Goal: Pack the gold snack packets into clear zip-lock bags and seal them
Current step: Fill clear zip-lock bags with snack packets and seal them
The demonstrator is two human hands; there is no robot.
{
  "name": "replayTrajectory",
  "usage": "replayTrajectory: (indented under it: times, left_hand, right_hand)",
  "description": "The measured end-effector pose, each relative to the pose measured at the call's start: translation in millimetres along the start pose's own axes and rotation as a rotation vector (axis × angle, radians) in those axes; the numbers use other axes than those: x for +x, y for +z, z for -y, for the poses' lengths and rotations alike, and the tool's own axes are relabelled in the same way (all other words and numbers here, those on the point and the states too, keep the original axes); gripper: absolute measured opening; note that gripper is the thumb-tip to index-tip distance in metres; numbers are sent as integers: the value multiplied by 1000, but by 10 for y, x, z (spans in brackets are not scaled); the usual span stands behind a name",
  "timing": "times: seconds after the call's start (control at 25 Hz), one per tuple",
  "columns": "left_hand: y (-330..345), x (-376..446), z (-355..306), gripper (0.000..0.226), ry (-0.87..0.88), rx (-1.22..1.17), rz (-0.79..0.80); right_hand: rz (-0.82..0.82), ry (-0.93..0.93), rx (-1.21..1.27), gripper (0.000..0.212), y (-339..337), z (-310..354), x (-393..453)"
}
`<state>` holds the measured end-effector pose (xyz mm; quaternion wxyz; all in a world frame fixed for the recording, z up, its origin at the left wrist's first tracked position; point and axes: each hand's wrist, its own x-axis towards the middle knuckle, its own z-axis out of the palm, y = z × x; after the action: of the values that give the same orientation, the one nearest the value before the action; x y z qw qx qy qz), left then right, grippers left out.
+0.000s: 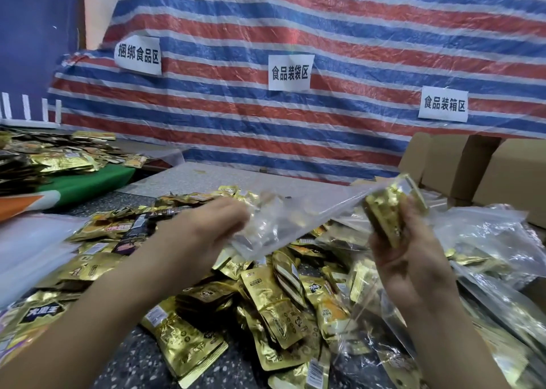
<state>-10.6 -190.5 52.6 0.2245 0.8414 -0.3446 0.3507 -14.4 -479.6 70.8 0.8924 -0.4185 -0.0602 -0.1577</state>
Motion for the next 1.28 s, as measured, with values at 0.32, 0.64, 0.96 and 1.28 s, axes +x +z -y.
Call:
replayTrajectory:
  times: [0.32, 0.64, 0.96, 1.28]
  left_hand:
    - [87, -21, -114, 27, 84, 147, 127]
    - [-9, -29, 11, 18, 34, 109, 58]
    - [167, -30, -225, 21, 143, -114, 119]
    - [183, -16, -340, 18, 246, -145, 125]
  right_hand:
    - [-9, -87, 215, 49, -44, 161, 14]
    - [-52, -137, 118, 63, -50, 110, 48]
    - [273, -195, 34, 41, 106, -59, 4]
    - [503, -550, -506, 29, 124, -168, -27]
